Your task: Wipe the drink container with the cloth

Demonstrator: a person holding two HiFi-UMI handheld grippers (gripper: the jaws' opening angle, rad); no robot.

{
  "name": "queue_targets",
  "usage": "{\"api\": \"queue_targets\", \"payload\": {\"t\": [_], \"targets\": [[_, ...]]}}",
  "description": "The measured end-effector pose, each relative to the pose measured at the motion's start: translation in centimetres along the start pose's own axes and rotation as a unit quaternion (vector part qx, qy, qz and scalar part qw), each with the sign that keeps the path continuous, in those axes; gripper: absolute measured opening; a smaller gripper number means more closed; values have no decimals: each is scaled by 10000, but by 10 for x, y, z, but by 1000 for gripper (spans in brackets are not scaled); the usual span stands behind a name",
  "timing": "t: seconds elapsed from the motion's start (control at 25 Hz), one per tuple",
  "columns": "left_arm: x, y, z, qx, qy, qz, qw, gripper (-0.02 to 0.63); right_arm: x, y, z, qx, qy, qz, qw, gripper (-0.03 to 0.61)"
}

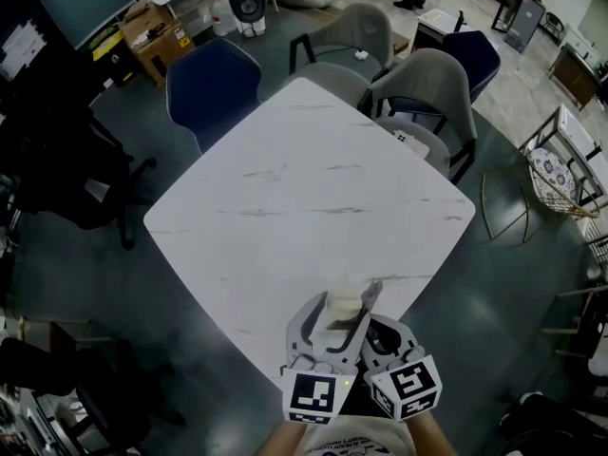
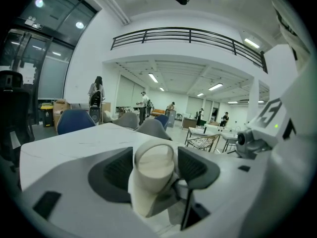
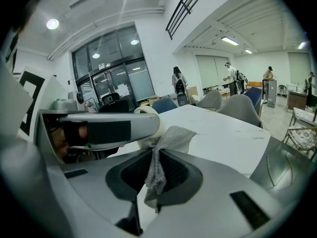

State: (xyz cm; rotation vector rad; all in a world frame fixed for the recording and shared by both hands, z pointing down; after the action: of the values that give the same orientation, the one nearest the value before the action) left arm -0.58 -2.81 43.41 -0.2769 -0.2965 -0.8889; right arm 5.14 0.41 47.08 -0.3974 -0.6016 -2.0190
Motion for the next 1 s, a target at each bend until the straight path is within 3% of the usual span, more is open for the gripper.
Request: {"api": "queue_targets", "payload": {"t": [0.28, 1.0], "targets": [[5, -4, -3, -185, 69, -333, 9992, 258, 8, 5, 8, -75, -115, -242, 9996, 46], [3, -3, -3, -43, -10, -81, 10000, 256, 39, 23, 48, -319, -659, -439, 9964, 46]]}}
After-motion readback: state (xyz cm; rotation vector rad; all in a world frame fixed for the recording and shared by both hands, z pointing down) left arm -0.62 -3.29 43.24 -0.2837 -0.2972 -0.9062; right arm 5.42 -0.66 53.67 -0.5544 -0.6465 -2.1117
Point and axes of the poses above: the fingertips, and each gripper's own axes: x forward along the fingers, y to its right, z out of its underside, the point moved 4 cm from there along -x, backward along the fingers, and after that the axes turned 1 degree about -z, right-handed, at the moved point
